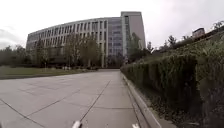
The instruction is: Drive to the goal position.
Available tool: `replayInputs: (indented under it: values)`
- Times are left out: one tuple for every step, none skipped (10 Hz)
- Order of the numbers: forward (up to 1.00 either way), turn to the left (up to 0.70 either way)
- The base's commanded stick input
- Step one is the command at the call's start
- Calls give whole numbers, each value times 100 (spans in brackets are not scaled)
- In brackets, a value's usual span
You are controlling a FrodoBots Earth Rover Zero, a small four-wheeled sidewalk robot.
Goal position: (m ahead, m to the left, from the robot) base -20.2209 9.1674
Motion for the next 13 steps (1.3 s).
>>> replayInputs:
  values:
    - [6, 0]
    - [6, 0]
    - [7, 0]
    - [7, 0]
    - [7, 0]
    - [7, 0]
    - [7, 0]
    - [7, 0]
    - [7, 0]
    - [6, 0]
    - [7, 0]
    - [6, 0]
    - [6, 0]
